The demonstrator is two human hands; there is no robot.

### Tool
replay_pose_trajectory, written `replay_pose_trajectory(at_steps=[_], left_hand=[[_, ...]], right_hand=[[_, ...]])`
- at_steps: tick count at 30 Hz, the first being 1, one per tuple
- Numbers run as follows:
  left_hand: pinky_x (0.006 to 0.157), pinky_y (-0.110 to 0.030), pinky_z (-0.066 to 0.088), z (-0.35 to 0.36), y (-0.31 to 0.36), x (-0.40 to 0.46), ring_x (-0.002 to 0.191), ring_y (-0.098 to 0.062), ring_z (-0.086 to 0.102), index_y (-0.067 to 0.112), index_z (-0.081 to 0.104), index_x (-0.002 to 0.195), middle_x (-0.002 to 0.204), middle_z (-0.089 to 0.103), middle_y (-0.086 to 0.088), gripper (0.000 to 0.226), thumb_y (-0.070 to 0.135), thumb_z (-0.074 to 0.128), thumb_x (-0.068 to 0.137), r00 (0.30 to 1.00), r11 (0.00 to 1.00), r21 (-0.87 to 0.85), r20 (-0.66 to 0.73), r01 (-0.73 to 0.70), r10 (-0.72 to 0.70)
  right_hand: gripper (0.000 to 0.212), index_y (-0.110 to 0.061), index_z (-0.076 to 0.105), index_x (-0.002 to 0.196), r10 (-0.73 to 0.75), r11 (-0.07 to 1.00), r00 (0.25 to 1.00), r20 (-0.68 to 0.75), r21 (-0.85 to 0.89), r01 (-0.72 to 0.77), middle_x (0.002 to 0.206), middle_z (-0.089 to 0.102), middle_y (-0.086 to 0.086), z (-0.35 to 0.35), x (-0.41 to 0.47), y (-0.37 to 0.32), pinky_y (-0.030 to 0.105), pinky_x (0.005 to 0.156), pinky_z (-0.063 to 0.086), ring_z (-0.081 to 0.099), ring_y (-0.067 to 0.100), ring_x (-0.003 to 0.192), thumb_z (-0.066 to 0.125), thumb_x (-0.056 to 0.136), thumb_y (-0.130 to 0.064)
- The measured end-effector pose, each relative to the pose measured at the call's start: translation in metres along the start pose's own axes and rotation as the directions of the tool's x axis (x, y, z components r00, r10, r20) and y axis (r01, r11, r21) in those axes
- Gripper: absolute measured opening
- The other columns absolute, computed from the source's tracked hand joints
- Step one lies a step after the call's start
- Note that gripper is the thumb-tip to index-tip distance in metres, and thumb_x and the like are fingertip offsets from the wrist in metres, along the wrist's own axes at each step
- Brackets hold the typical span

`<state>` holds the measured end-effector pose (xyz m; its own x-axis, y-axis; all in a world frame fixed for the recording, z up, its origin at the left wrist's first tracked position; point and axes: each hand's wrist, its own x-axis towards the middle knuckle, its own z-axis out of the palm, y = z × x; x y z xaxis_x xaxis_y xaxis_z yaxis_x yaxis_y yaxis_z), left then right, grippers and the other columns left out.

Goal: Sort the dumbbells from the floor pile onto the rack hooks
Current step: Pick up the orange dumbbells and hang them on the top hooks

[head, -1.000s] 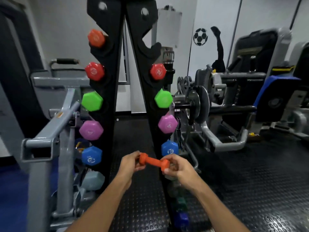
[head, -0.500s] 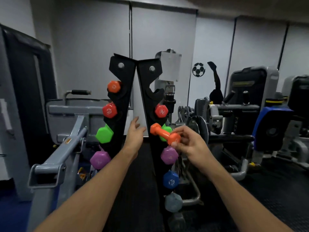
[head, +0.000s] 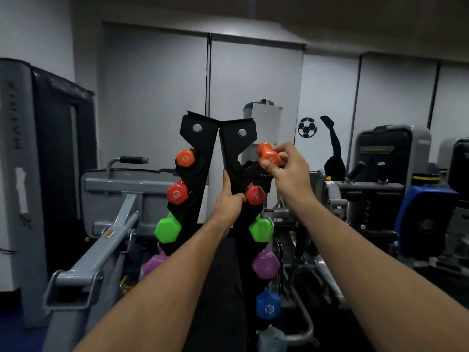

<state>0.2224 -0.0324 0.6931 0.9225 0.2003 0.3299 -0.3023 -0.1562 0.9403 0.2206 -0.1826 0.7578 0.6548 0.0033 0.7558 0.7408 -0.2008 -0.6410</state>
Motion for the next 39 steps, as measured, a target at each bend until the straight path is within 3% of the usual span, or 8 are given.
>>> replay_pose_trajectory(at_steps=[5,7,12,16,24,32,36,39], left_hand=[[0.088,-0.046,0.061,-0.002,0.002,-0.002,0.097,-0.019,0.069,0.065,-0.002,0.15,0.118,0.066,0.007,0.1,0.006,0.05,0.089,0.999,0.999,-0.041,0.044,0.0,0.002],[0.092,-0.051,0.059,-0.005,0.002,-0.003,0.101,-0.02,0.068,0.065,-0.001,0.15,0.116,0.064,0.011,0.1,0.005,0.049,0.088,0.999,0.999,-0.034,0.052,-0.009,0.011],[0.097,-0.061,0.051,-0.008,0.002,0.002,0.09,-0.015,0.06,0.062,0.002,0.152,0.1,0.064,0.013,0.097,0.005,0.043,0.086,0.996,0.998,-0.055,0.086,0.01,-0.005],[0.096,-0.063,0.05,-0.008,0.0,0.001,0.1,-0.024,0.06,0.065,0.002,0.15,0.107,0.068,0.003,0.101,0.005,0.044,0.081,0.995,1.0,-0.01,0.1,0.011,-0.01],[0.089,-0.051,0.055,-0.01,0.001,-0.001,0.093,-0.013,0.058,0.06,-0.004,0.153,0.103,0.059,0.015,0.102,0.001,0.045,0.085,0.994,1.0,0.03,0.108,-0.006,0.002],[0.096,-0.059,0.055,-0.012,0.005,-0.008,0.098,-0.014,0.06,0.06,-0.004,0.153,0.11,0.057,0.019,0.106,0.0,0.046,0.082,0.991,0.999,0.05,0.131,-0.005,-0.002],[0.086,-0.046,0.057,-0.013,0.008,-0.01,0.098,-0.009,0.059,0.056,-0.006,0.155,0.111,0.055,0.024,0.103,-0.002,0.045,0.086,0.991,0.999,0.048,0.133,-0.01,0.004],[0.088,-0.046,0.057,-0.012,0.008,-0.01,0.097,-0.009,0.059,0.056,-0.005,0.155,0.111,0.055,0.023,0.103,-0.002,0.046,0.087,0.991,0.998,0.054,0.13,-0.011,0.003]], right_hand=[[0.024,-0.021,0.059,0.107,0.034,0.999,0.999,0.033,-0.044,-0.033,0.106,0.068,0.003,0.021,0.034,0.004,0.021,0.072,0.05,0.068,0.018,0.095,0.077,0.092,-0.019],[0.024,-0.022,0.059,0.107,0.047,0.998,0.997,0.067,-0.052,-0.044,0.103,0.067,0.001,0.029,0.039,0.01,0.02,0.072,0.049,0.067,0.018,0.096,0.077,0.092,-0.018],[0.027,-0.025,0.061,0.108,0.068,0.992,0.993,0.094,-0.115,-0.057,0.102,0.067,-0.003,0.043,0.043,0.023,0.04,0.091,0.057,0.066,0.017,0.098,0.08,0.089,-0.019],[0.026,-0.026,0.062,0.107,0.082,0.991,0.988,0.133,-0.114,-0.067,0.104,0.069,-0.002,0.048,0.044,0.03,0.05,0.096,0.057,0.067,0.017,0.099,0.08,0.089,-0.021],[0.043,-0.019,0.06,0.136,0.056,0.932,0.97,0.238,-0.362,0.035,0.122,0.066,0.005,0.042,0.051,0.03,0.04,0.102,0.049,0.061,0.023,0.111,0.07,0.097,-0.035],[0.041,-0.015,0.057,0.135,0.093,0.878,0.943,0.318,-0.474,0.074,0.124,0.066,0.008,0.039,0.056,0.02,0.044,0.102,0.051,0.062,0.025,0.113,0.063,0.101,-0.037],[0.043,-0.014,0.054,0.137,0.109,0.858,0.934,0.339,-0.507,0.084,0.128,0.064,0.009,0.038,0.056,0.016,0.046,0.104,0.05,0.061,0.026,0.115,0.061,0.102,-0.038],[0.044,-0.014,0.053,0.138,0.12,0.856,0.933,0.339,-0.512,0.076,0.128,0.064,0.009,0.038,0.056,0.018,0.045,0.103,0.05,0.061,0.027,0.117,0.06,0.102,-0.039]])
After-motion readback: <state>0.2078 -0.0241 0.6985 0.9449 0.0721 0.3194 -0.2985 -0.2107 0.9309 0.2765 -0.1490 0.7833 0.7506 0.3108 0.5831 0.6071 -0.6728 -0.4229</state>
